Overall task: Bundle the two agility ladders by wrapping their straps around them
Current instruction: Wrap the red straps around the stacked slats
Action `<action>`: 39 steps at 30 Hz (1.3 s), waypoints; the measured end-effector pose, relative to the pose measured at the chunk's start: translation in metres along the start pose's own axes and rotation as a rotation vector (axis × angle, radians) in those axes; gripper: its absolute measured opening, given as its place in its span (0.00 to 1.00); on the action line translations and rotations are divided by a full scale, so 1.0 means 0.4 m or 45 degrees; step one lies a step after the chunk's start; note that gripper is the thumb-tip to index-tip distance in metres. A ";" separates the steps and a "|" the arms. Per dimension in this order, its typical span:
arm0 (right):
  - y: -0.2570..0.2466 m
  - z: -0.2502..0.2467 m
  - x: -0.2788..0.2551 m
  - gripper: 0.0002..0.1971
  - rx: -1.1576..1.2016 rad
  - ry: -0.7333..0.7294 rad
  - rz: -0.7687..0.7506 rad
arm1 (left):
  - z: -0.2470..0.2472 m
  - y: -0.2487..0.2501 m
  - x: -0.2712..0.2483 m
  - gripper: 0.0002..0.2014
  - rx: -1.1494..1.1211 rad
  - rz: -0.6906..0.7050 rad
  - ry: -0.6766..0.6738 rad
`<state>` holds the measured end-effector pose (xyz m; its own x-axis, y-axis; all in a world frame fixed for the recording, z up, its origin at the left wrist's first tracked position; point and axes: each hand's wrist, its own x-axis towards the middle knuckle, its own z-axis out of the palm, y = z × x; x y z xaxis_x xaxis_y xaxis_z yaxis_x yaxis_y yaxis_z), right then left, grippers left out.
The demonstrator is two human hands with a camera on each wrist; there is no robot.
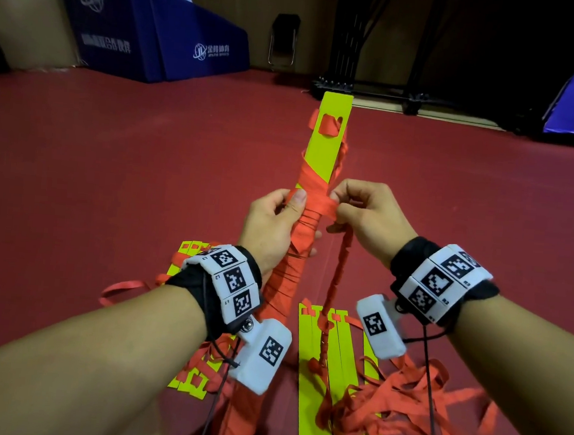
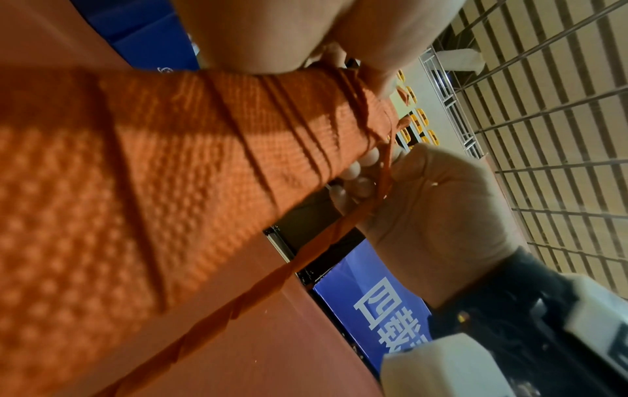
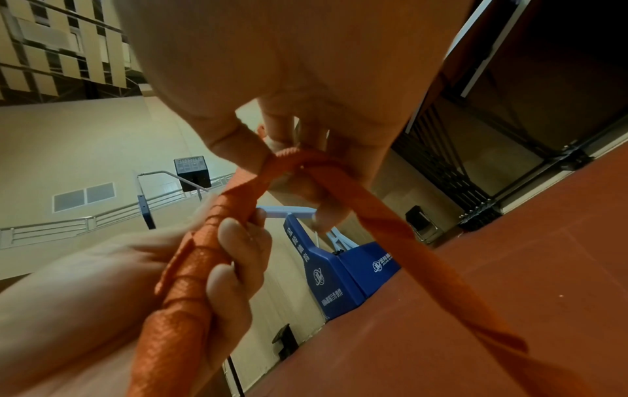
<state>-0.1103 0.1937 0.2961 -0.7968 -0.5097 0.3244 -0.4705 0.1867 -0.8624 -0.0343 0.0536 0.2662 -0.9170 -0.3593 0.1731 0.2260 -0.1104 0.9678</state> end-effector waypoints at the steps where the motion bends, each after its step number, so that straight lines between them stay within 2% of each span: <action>1: 0.003 -0.003 0.001 0.11 -0.042 0.022 0.021 | -0.001 0.001 0.000 0.11 -0.001 0.011 0.006; 6: -0.003 -0.008 -0.006 0.04 -0.132 -0.038 0.015 | -0.012 0.004 0.007 0.13 0.013 0.051 0.006; 10: -0.003 0.001 -0.007 0.07 -0.103 -0.079 -0.060 | -0.010 0.000 0.012 0.11 -0.028 -0.011 -0.001; 13: -0.007 0.009 -0.013 0.04 -0.084 -0.078 -0.119 | -0.008 0.004 0.009 0.09 -0.097 -0.105 -0.029; 16: -0.008 0.006 -0.018 0.09 -0.103 -0.064 -0.173 | -0.013 0.005 0.003 0.06 -0.113 -0.124 -0.090; 21: -0.002 0.011 -0.020 0.07 -0.122 -0.031 -0.134 | -0.020 0.008 -0.009 0.14 -0.038 -0.237 -0.133; 25: -0.002 0.022 -0.018 0.10 -0.244 0.046 -0.105 | -0.009 0.009 -0.013 0.31 -0.075 -0.308 -0.114; 26: -0.003 0.023 -0.017 0.11 -0.270 0.064 -0.093 | -0.004 0.007 -0.014 0.30 -0.061 -0.290 -0.126; 29: -0.007 0.019 -0.016 0.11 -0.304 0.069 -0.045 | 0.003 -0.002 -0.018 0.15 0.038 -0.154 -0.146; 33: -0.014 0.018 -0.012 0.08 -0.250 0.025 0.027 | 0.000 -0.008 -0.013 0.17 0.055 -0.122 -0.123; 37: -0.015 0.022 -0.011 0.02 -0.240 0.015 0.017 | -0.002 -0.015 -0.004 0.12 0.128 -0.057 -0.092; 39: -0.011 0.020 -0.009 0.05 -0.241 0.011 0.029 | -0.003 -0.023 -0.002 0.10 0.188 -0.028 -0.097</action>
<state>-0.1022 0.1881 0.2957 -0.8108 -0.4968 0.3095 -0.5146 0.3530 -0.7814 -0.0353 0.0537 0.2570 -0.9448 -0.2863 0.1592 0.1598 0.0215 0.9869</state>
